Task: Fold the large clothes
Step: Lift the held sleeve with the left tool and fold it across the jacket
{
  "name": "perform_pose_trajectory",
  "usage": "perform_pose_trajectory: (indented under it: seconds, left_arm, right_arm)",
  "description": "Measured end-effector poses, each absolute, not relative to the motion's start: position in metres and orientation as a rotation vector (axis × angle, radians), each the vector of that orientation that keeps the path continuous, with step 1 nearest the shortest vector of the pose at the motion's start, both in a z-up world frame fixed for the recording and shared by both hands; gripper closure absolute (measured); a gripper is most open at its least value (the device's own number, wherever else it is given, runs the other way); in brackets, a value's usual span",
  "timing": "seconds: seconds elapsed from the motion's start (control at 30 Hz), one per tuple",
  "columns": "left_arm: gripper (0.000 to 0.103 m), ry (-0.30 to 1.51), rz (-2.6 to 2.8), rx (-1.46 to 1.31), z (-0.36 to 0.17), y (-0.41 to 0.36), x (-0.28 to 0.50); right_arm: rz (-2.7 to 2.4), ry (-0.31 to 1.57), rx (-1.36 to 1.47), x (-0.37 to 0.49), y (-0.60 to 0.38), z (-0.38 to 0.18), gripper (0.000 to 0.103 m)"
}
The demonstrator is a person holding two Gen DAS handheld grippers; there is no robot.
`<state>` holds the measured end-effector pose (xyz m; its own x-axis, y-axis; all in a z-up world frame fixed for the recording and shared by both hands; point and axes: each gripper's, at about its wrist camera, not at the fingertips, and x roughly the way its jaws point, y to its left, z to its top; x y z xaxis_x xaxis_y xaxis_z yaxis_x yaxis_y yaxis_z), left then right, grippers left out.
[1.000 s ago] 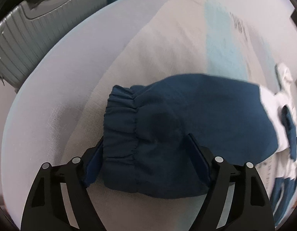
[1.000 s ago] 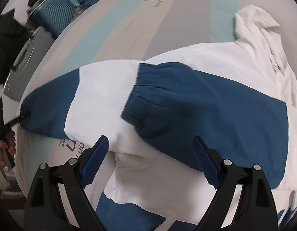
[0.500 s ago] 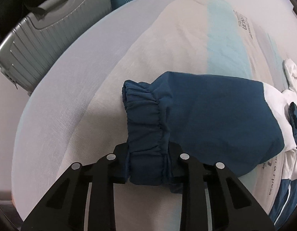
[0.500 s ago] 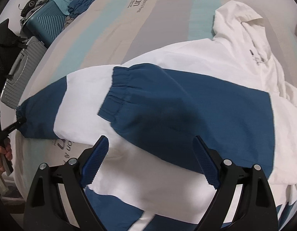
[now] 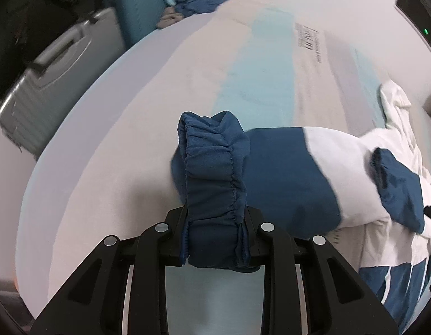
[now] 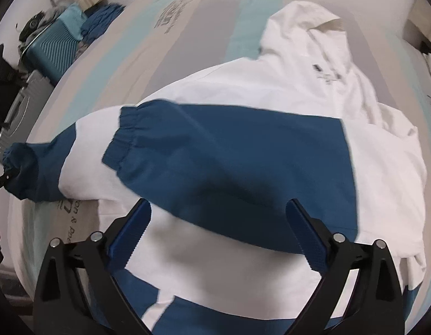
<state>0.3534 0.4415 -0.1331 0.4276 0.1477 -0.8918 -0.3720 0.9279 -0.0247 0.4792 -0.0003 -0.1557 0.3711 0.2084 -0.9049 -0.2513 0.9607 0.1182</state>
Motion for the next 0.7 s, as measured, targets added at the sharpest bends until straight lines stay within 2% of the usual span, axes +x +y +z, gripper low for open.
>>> perform_pose_trajectory:
  seconds: [0.7]
  left_arm:
    - [0.077, 1.061, 0.267, -0.140, -0.101, 0.238, 0.429]
  right_arm:
    - [0.219, 1.080, -0.077, 0.489, -0.136, -0.136, 0.007]
